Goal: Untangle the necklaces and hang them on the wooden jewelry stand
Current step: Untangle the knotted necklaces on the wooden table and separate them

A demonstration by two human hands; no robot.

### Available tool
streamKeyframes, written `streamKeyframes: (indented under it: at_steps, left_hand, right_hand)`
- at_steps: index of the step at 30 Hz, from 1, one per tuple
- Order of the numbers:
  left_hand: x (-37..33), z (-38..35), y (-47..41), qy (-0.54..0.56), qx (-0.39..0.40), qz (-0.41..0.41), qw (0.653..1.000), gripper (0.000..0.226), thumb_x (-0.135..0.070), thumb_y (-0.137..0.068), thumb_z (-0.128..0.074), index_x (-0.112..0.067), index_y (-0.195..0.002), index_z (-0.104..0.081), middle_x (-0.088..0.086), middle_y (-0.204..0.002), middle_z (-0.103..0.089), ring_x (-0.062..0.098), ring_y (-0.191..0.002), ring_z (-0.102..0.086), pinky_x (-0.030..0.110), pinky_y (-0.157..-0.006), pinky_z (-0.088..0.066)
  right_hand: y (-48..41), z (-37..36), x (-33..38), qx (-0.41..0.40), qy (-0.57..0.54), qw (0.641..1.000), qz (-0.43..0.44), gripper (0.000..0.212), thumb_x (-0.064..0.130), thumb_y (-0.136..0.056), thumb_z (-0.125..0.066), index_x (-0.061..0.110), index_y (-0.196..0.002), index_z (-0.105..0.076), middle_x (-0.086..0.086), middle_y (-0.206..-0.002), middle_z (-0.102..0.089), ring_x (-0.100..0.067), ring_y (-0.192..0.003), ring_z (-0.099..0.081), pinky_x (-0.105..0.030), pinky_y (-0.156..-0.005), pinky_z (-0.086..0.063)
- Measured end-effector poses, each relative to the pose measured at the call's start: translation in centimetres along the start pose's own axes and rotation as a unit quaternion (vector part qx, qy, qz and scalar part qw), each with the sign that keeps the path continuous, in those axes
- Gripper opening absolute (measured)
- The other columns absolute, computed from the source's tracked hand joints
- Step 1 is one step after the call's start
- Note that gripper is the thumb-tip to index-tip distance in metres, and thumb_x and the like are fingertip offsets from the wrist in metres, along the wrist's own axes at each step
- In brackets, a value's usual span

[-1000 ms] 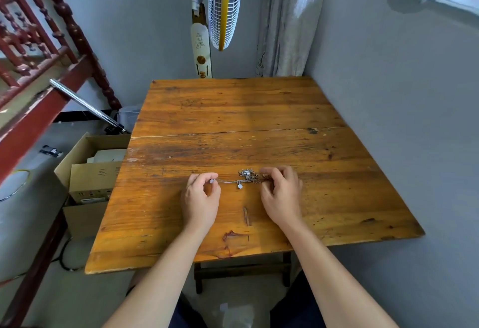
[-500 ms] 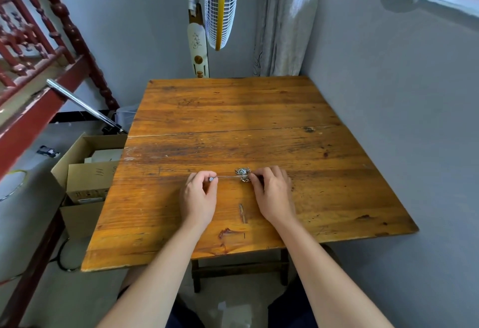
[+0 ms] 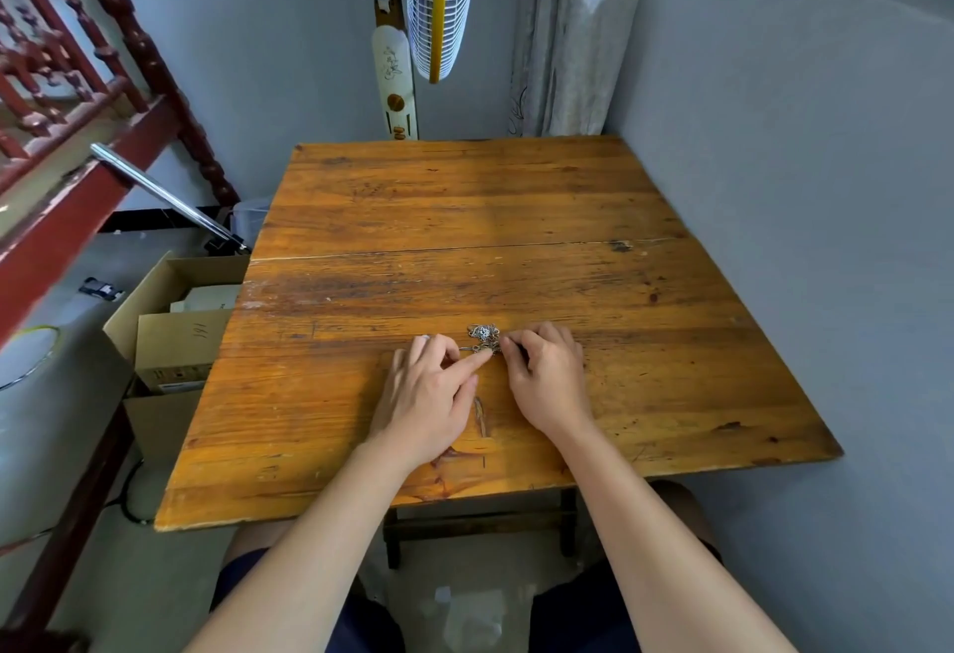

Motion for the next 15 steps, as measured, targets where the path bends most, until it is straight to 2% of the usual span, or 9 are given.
streamKeyframes:
  at_steps: [3,7,11,13,15]
  left_hand:
    - [0.00,-0.16,0.01,-0.005,0.009,0.007,1.000,0.034,-0.033,-0.097,-0.051,-0.039,-0.128,-0.062,-0.006,-0.103,-0.048,0.016,-0.103,-0.044,0.037,-0.087,-0.039]
    - [0.05,0.14,-0.07,0.010,-0.001,0.029,1.000,0.027,-0.036,-0.094,-0.054,-0.032,-0.117,-0.067,-0.008,-0.104,-0.051,0.014,-0.103,-0.045,0.036,-0.088,-0.043]
    - [-0.19,0.26,0.04,-0.013,0.022,0.018,1.000,0.044,-0.038,-0.097,-0.047,-0.032,-0.140,-0.050,-0.006,-0.108,-0.048,0.015,-0.105,-0.044,0.036,-0.090,-0.041]
    - [-0.18,0.14,0.07,-0.025,0.033,0.014,0.999,0.043,-0.037,-0.098,-0.044,-0.035,-0.141,-0.049,-0.006,-0.105,-0.044,0.016,-0.105,-0.042,0.037,-0.091,-0.041]
    - [-0.19,0.15,0.02,-0.020,0.026,0.019,0.999,0.039,-0.036,-0.097,-0.046,-0.033,-0.135,-0.057,-0.006,-0.103,-0.044,0.016,-0.103,-0.043,0.038,-0.090,-0.042]
  right_hand:
    - [-0.03,-0.11,-0.05,-0.004,0.003,1.000,-0.002,0.019,0.028,-0.099,-0.059,0.019,-0.106,-0.074,0.002,-0.100,-0.065,-0.019,-0.101,-0.053,-0.034,-0.085,-0.037]
    - [-0.07,-0.18,-0.11,-0.010,0.005,1.000,-0.006,0.018,0.027,-0.098,-0.060,0.019,-0.106,-0.074,0.001,-0.097,-0.065,-0.020,-0.099,-0.054,-0.038,-0.086,-0.042]
    - [-0.11,-0.11,-0.02,-0.014,0.000,1.000,-0.003,0.017,0.027,-0.098,-0.061,0.019,-0.104,-0.075,0.001,-0.097,-0.065,-0.019,-0.098,-0.054,-0.037,-0.086,-0.041]
    - [-0.13,-0.16,-0.06,-0.014,0.002,1.000,-0.005,0.017,0.027,-0.098,-0.061,0.019,-0.103,-0.075,0.001,-0.097,-0.065,-0.019,-0.098,-0.054,-0.037,-0.086,-0.042]
    - [-0.12,-0.23,-0.10,-0.011,0.003,1.000,-0.008,0.017,0.028,-0.097,-0.062,0.019,-0.104,-0.075,0.001,-0.097,-0.066,-0.019,-0.098,-0.055,-0.039,-0.087,-0.044]
Point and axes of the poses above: each hand's wrist, its own y-axis away from the middle knuckle, its own z-axis out of the back of the hand, x = y × z, the point moved 2 cm from there along -y, towards the middle knuckle
